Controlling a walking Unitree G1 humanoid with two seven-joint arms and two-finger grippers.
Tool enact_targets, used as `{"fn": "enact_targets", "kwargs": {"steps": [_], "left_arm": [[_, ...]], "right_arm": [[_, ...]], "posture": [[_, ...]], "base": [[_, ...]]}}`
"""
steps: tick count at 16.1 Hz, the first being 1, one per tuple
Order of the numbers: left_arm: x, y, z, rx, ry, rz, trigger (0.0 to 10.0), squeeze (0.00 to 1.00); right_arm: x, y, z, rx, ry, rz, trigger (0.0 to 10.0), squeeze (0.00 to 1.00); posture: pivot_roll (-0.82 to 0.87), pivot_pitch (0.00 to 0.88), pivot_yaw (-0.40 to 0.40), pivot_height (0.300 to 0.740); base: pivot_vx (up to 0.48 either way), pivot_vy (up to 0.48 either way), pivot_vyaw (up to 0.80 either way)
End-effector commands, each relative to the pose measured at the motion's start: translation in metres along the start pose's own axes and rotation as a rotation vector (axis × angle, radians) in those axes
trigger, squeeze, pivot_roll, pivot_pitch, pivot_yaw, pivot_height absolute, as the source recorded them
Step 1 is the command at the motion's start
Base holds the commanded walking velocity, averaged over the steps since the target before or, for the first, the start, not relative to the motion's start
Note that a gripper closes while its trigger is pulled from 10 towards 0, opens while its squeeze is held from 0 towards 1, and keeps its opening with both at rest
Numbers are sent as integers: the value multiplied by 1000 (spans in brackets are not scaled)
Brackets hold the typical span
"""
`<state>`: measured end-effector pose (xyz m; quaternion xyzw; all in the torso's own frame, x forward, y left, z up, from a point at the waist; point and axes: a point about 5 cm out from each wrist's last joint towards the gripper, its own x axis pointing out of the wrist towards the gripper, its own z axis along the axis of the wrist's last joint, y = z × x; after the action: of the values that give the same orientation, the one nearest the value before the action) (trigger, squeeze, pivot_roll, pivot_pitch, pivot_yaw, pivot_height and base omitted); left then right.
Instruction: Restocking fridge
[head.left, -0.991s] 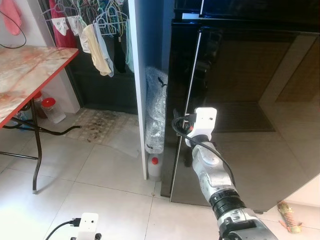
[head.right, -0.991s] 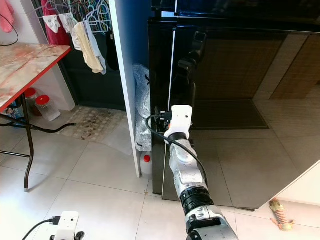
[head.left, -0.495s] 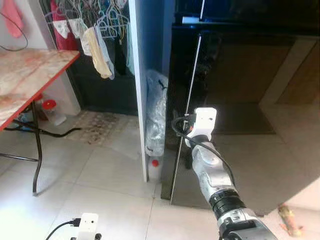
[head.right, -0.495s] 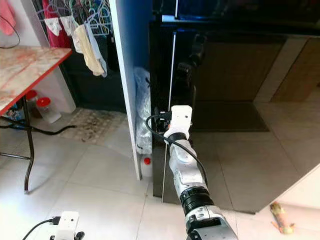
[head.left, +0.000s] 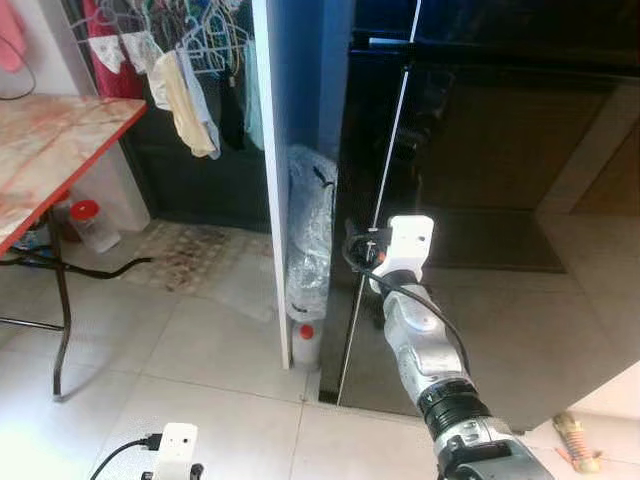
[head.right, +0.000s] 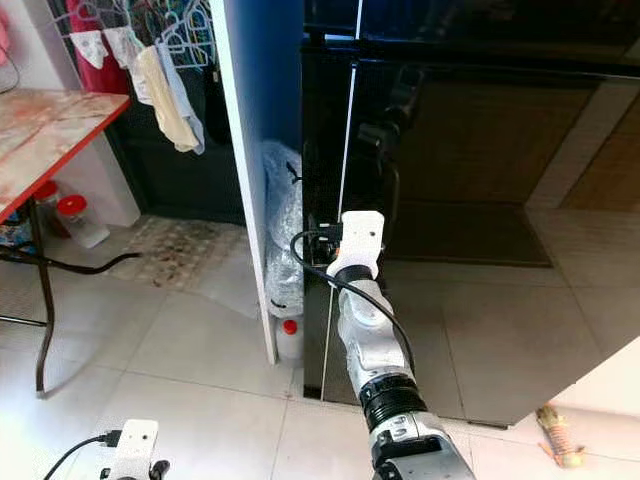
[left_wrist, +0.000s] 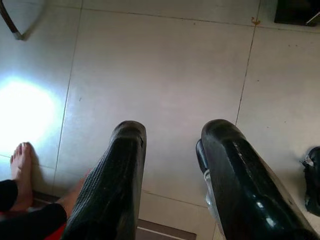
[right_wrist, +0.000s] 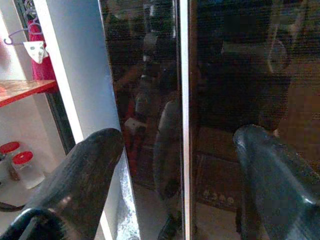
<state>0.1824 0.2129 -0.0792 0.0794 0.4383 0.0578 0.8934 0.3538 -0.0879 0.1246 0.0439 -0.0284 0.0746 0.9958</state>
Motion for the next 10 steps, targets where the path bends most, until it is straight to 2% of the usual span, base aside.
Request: {"fn": "enact_targets", "kwargs": {"steps": [1, 10], "left_arm": [[0, 1, -2, 9, 9, 5, 10000, 0], [0, 0, -2, 10, 5, 5, 10000, 0]], "right_arm": [[1, 0, -3, -1, 30, 1, 10000, 0], [1, 0, -3, -1, 28, 5, 10000, 0]], "posture": [[-143, 0, 4, 740], [-141, 0, 0, 740]], "base": [[304, 0, 0], [332, 0, 0]]}}
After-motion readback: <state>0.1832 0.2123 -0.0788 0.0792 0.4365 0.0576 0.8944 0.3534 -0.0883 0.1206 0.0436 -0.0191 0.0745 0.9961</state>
